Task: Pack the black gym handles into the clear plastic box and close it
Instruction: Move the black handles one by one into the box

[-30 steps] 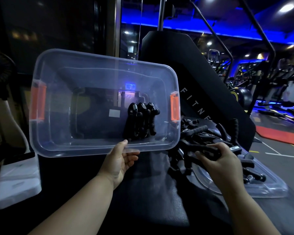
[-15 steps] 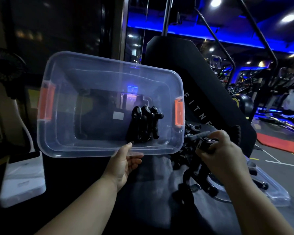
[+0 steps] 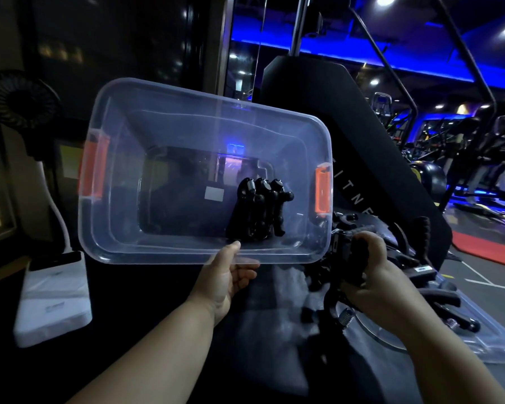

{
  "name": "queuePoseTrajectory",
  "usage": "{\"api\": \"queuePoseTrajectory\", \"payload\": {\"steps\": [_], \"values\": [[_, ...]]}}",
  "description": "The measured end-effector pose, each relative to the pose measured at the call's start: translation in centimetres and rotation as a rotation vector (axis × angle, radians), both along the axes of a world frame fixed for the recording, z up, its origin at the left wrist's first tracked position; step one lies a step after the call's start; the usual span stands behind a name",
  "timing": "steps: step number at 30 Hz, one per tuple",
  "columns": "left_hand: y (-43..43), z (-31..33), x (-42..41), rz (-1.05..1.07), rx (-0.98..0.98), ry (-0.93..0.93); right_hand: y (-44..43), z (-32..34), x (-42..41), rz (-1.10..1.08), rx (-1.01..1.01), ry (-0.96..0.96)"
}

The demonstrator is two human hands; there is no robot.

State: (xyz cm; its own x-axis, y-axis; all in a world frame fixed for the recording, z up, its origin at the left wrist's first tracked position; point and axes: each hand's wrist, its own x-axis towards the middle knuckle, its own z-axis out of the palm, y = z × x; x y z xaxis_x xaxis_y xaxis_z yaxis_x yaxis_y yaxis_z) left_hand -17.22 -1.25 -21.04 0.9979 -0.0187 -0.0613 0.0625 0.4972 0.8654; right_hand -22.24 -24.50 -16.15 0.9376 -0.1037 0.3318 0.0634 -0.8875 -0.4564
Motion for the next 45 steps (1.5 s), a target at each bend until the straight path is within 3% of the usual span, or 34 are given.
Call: {"api": "queuePoseTrajectory", "payload": {"steps": [6,11,14,23,33,45], "values": [[0.1,0.1,-0.2,-0.019,-0.010,-0.004,-0.2,0.2,-0.2,0.047,0.031,-0.009],[0.3,0.1,0.0,-0.015,-0.017,0.005,1.2,2.9,-0.9,0.126,0.088,-0.297],[0.3,0.0,0.1,-0.024,-0.011,0.001,2.8,4.8,-0.4,0.167,0.160,-0.377],[0.4,0.0,0.2,-0.058,-0.032,-0.016,9.4,6.0,6.7,0.256,0.202,-0.227],[0.3,0.0,0.6,-0.087,0.007,-0.071,15.4,4.1,11.9,0.249,-0.033,-0.059],[0.3,-1.1,1.4,-0.029,-0.048,-0.146,17.4,3.3,16.0,0.171,-0.346,-0.083]]}}
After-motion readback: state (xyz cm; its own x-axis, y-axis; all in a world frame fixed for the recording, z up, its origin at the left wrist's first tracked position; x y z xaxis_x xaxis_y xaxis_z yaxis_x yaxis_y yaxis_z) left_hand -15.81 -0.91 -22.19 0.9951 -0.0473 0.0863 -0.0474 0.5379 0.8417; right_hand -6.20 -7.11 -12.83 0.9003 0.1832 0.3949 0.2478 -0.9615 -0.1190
